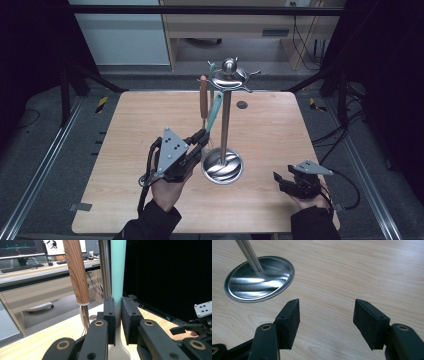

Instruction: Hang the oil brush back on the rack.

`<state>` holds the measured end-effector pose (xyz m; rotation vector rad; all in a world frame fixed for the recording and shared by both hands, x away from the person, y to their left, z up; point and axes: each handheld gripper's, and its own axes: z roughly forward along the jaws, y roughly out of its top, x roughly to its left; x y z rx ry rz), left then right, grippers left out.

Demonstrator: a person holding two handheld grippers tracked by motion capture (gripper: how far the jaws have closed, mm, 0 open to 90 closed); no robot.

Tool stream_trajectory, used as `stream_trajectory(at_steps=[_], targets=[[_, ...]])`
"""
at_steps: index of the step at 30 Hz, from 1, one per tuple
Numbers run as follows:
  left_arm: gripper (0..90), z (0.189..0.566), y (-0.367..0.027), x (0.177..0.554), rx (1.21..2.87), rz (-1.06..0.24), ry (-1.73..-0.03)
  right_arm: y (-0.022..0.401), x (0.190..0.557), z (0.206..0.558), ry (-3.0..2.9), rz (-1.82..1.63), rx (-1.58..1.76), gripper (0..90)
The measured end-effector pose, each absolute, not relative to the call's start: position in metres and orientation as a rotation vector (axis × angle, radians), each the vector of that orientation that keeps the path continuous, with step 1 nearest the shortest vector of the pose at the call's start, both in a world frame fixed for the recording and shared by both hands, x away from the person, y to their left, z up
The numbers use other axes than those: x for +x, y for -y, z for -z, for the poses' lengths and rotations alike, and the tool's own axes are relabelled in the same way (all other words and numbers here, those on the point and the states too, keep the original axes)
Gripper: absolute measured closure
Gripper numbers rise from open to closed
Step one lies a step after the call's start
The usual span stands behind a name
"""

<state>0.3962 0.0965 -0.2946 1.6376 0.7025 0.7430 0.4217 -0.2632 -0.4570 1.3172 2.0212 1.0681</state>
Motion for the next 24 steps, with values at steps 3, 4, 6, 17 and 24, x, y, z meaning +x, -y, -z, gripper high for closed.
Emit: stream_trajectory(at_steps=[3,4,6,17,24], targets=[[81.8,0.296,-0.094,0.399,1.633,-0.746,-0.708,0.263,0.422,0.457,-2.023,-1.068,1.318,38.2],[81.9,0.296,-0.093,0.399,1.63,-0.748,-0.71,0.263,0.422,0.457,-2.023,-1.068,1.318,38.1],[81.8,0.297,-0.091,0.401,1.625,-0.748,-0.714,0.263,0.422,0.457,-2.023,-1.068,1.319,38.1],[81.7,0.301,-0.083,0.409,1.607,-0.768,-0.727,0.263,0.422,0.457,-2.022,-1.07,1.318,37.9],[81.9,0.303,-0.081,0.413,1.593,-0.764,-0.73,0.263,0.422,0.457,-2.022,-1.072,1.316,37.7]])
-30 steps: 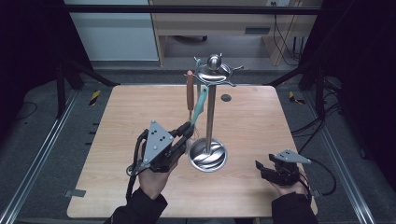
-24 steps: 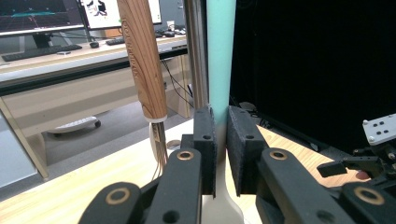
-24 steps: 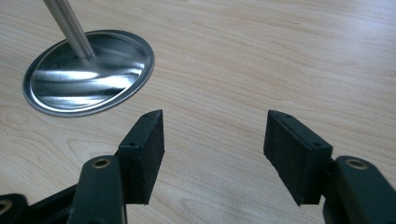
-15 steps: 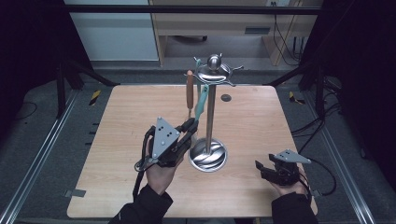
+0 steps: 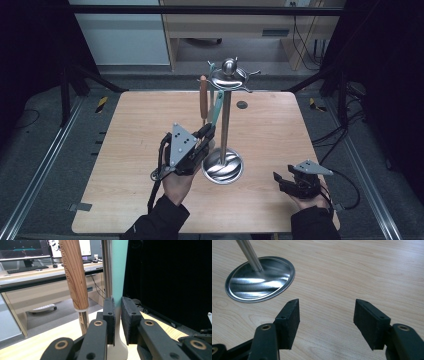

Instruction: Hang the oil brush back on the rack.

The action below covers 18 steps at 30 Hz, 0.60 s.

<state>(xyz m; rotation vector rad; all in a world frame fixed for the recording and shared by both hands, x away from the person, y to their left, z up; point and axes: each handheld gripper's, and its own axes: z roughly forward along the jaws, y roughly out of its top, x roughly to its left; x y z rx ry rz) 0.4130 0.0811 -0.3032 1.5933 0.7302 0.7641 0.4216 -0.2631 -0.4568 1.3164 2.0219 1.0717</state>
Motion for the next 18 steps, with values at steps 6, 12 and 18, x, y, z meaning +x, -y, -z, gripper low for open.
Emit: stream_trajectory(at_steps=[6,12,18], targets=[[81.0,0.304,-0.082,0.416,1.598,-0.767,-0.736,0.263,0.421,0.457,-2.026,-1.074,1.319,37.5],[76.2,0.306,-0.09,0.414,1.647,-0.773,-0.715,0.263,0.422,0.457,-2.021,-1.069,1.311,37.4],[66.5,0.32,-0.113,0.412,1.707,-0.722,-0.723,0.263,0.421,0.457,-2.019,-1.066,1.318,36.3]])
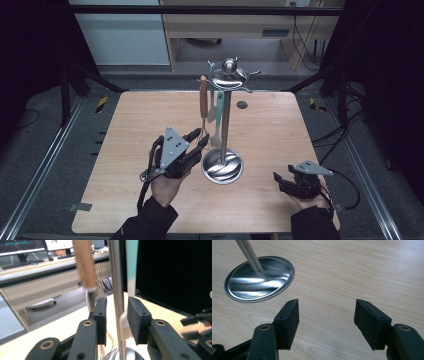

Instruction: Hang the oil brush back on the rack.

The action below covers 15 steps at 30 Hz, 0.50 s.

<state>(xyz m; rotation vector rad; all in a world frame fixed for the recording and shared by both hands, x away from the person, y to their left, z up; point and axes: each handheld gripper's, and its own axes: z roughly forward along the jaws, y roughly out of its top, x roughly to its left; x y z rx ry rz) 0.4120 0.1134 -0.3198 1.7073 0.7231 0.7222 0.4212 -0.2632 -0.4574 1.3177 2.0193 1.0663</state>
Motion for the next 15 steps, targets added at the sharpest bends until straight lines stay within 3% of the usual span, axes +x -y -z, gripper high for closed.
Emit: stream_trajectory(at_steps=[15], targets=[[50.3,0.384,-0.191,0.419,1.854,-0.68,-0.917,0.264,0.421,0.458,-2.007,-1.06,1.32,32.5]])
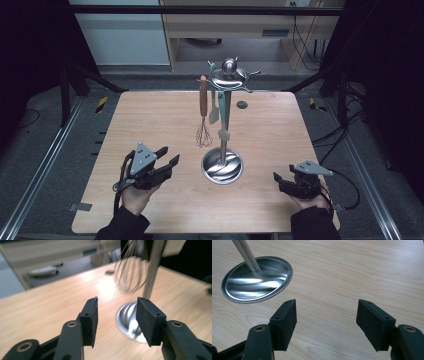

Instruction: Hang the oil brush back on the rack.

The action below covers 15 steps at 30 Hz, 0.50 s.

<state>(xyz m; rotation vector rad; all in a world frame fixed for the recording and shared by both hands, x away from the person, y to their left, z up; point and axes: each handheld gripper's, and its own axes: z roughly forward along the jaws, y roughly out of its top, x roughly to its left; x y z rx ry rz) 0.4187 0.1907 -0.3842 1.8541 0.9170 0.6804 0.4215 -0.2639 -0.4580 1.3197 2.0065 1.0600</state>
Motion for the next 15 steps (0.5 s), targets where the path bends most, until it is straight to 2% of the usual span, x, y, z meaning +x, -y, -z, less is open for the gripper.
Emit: stream_trajectory(at_steps=[15], targets=[[42.0,0.439,-0.252,0.422,1.899,-0.625,-1.108,0.266,0.424,0.462,-2.017,-1.025,1.343,27.0]])
